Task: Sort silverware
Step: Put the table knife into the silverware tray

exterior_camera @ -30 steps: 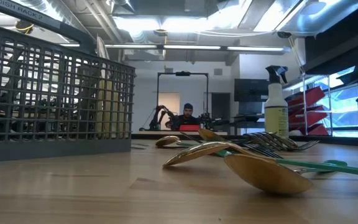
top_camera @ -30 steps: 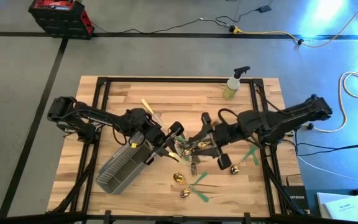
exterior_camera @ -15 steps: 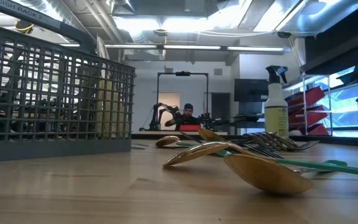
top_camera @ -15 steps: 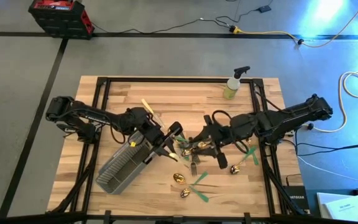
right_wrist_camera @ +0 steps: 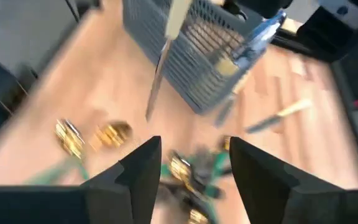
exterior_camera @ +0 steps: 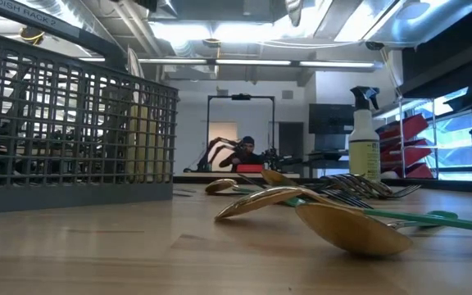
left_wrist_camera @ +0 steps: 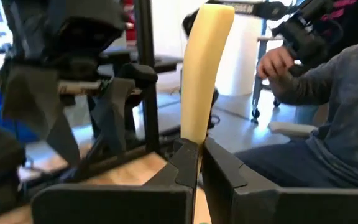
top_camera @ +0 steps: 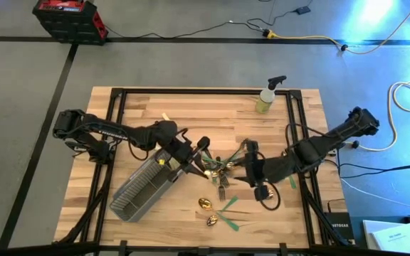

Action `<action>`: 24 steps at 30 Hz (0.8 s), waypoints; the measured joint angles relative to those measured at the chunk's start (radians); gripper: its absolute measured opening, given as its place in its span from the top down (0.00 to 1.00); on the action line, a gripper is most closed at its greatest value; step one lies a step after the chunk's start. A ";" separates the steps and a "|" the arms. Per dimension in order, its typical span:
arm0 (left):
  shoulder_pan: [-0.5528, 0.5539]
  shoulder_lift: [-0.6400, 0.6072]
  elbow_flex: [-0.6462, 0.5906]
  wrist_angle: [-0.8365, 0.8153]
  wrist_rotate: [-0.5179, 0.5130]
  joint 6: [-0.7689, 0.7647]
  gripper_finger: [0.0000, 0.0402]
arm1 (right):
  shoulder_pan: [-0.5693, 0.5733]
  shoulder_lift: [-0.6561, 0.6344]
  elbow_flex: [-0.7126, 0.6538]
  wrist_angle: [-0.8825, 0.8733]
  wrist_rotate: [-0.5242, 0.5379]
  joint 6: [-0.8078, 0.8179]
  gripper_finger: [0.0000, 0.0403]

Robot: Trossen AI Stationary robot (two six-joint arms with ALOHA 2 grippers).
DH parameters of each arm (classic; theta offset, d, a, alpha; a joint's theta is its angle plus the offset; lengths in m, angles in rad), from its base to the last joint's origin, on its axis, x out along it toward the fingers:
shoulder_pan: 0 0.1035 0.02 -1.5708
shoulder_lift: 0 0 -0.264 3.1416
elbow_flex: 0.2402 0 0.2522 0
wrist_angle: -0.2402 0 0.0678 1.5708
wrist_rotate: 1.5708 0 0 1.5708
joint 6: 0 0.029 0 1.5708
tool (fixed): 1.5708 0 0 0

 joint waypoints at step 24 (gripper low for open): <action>0.041 0.001 0.000 -0.297 -0.102 0.060 1.00 | 0.110 0.133 0.073 0.114 0.416 -0.640 0.61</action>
